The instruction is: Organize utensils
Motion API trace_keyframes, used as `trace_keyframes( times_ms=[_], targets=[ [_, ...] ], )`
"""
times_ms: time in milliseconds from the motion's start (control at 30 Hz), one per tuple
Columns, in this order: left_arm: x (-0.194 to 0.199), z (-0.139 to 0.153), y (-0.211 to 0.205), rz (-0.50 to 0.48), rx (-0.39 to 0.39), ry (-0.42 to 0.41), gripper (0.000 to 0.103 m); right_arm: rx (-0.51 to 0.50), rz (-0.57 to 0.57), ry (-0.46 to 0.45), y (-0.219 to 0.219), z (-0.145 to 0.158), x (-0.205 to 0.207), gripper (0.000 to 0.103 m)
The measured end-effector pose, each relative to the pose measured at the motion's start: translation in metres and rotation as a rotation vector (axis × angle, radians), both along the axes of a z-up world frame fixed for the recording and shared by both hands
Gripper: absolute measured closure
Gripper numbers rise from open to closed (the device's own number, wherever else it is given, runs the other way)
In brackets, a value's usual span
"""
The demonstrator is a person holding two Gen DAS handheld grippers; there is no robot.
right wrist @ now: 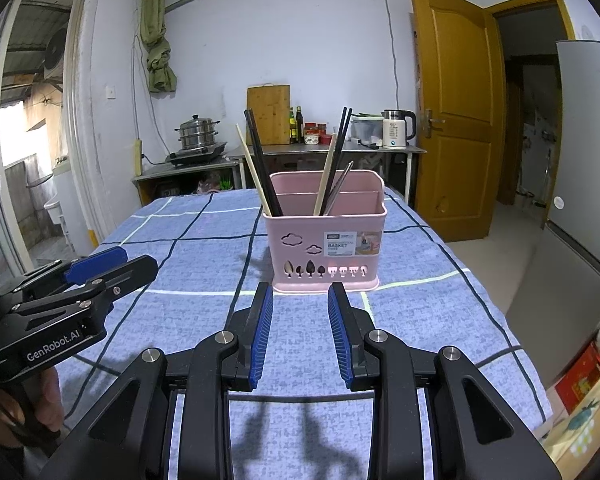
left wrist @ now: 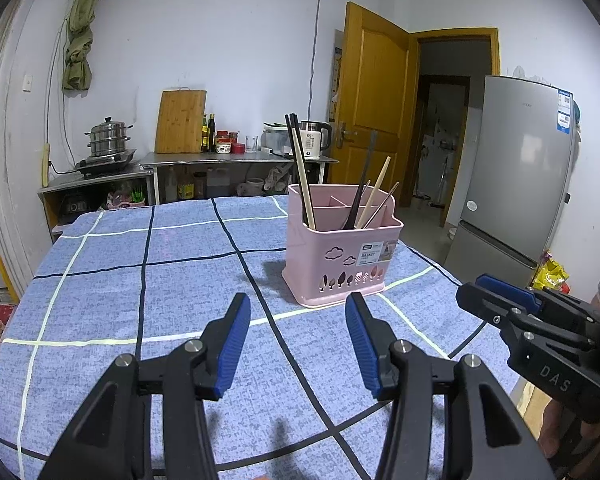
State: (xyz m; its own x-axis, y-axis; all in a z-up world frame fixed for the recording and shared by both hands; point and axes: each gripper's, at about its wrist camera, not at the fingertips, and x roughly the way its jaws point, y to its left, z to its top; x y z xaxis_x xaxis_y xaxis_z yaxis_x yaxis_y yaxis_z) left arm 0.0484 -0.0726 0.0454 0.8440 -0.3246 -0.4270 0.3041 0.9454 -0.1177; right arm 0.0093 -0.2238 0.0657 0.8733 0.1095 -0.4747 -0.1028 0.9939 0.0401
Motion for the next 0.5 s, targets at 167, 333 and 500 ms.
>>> trace_keyframes(
  times_ms=[167,333,500],
  targets=[
    [-0.0005,-0.0003,-0.0001,0.003,0.000,0.000,0.051,0.001,0.001,0.002,0.0009,-0.0009,0.0004,0.073],
    [-0.0007,-0.0003,-0.0007,0.001,0.000,-0.001,0.051,0.000,0.001,0.003,0.0015,-0.0014,0.0003,0.073],
    [-0.0011,0.0000,-0.0012,0.001,0.002,-0.002,0.051,0.000,0.002,0.002,0.0018,-0.0014,0.0006,0.073]
  ],
)
